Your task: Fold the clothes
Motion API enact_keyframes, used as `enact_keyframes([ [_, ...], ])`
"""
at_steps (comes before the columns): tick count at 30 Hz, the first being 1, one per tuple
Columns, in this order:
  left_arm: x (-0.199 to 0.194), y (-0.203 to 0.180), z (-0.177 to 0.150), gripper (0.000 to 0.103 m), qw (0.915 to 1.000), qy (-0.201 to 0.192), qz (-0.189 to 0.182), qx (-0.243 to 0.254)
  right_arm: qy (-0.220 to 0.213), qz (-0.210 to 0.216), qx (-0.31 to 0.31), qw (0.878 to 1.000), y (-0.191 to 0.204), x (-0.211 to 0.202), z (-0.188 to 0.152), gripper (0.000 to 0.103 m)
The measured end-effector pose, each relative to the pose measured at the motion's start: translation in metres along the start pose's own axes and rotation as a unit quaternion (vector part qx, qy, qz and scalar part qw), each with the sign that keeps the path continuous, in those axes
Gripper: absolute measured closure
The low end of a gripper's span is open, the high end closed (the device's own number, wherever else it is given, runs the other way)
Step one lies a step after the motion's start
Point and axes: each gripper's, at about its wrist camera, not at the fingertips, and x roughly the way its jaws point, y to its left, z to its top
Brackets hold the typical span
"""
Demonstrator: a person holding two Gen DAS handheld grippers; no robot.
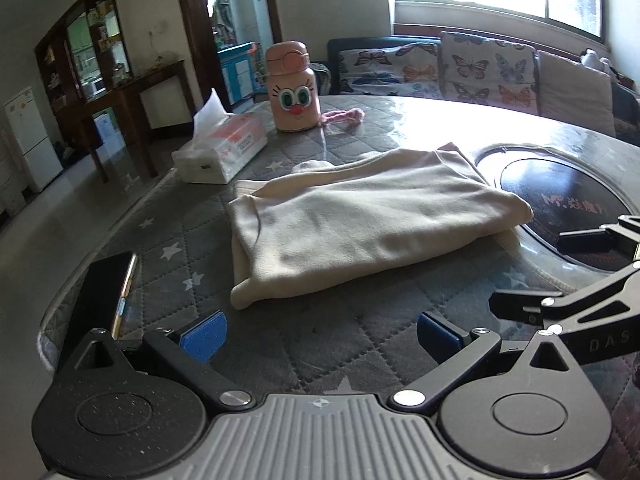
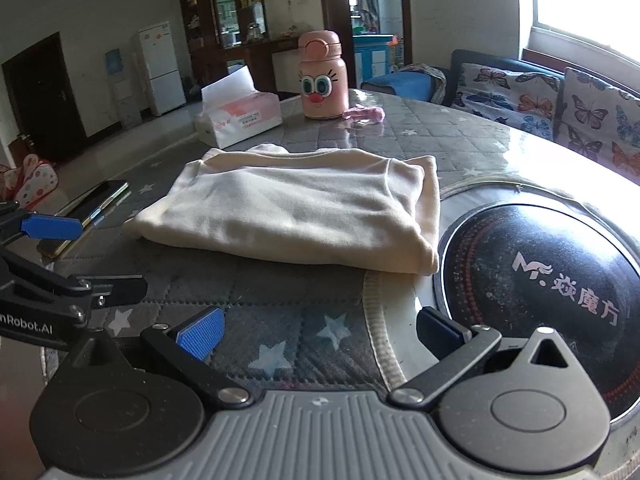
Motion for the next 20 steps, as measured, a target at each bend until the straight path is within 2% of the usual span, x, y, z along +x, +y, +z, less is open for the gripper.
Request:
enact_keyframes([
  [8, 0.005, 0.008, -0.006, 0.0, 0.9994, -0.01, -0.033, 0.01, -0.001, -0.034, 0.011, 0.999, 0.009, -0.003, -0.004, 0.0],
  [20, -0.006, 0.017, -0.019, 0.0, 0.9989, -0.024, -0.041, 0.007, -0.01, -0.054, 0.007, 0.998, 0.027, -0.015, -0.012, 0.0],
])
